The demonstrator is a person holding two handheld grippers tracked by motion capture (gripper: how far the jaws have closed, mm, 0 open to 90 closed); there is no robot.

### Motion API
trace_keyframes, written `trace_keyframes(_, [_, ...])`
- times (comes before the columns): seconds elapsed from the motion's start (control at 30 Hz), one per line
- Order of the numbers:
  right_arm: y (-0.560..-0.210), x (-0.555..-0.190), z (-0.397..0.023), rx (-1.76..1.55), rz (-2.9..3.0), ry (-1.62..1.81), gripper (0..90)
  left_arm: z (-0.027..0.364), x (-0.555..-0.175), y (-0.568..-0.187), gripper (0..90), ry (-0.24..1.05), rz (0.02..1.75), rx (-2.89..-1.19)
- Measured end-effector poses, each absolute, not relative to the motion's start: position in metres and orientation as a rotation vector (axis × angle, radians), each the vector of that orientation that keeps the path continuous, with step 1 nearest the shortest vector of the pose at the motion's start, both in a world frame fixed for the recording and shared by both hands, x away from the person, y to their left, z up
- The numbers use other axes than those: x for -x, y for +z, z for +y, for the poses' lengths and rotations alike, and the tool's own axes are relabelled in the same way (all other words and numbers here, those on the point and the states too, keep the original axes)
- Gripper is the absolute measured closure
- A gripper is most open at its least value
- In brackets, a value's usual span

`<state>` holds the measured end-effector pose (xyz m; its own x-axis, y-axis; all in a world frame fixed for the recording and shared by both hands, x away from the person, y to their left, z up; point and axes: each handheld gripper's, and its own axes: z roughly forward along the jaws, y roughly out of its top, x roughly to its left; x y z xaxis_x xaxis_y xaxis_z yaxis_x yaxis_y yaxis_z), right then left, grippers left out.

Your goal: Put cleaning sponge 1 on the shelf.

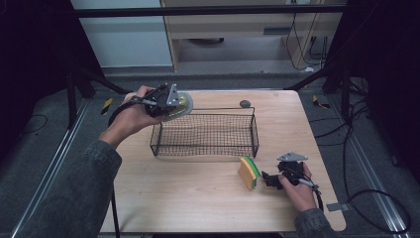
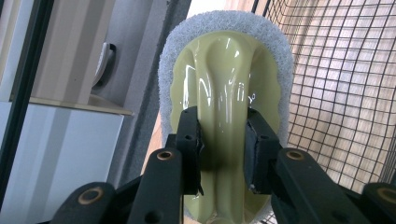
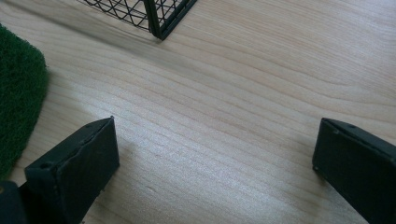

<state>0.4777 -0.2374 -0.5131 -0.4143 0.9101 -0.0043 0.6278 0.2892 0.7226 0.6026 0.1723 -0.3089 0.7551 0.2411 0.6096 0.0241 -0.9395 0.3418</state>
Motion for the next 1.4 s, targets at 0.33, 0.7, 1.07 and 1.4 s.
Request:
trace_keyframes(0.33, [-0.513,-0.478,-0.237,-1.379,2.146,0.913,0.7,0.167,-0.603,-0.316,70.7,0.987,0.156,-2.688])
trace_keyframes(0.7, [-0.513,-0.478,-0.237,-1.377,2.145,0.913,0.7,0.169,-0.597,-0.332,70.7,0.943,0.125,-2.732])
trace_keyframes(1.07, [-0.513,-0.478,-0.237,-1.378,2.144,0.912,0.6,0.169,-0.592,-0.351,70.7,0.887,0.076,-2.785])
trace_keyframes(1.4, [-0.513,-0.477,-0.237,-1.379,2.144,0.913,0.7,0.168,-0.594,-0.360,70.7,0.858,0.071,-2.802])
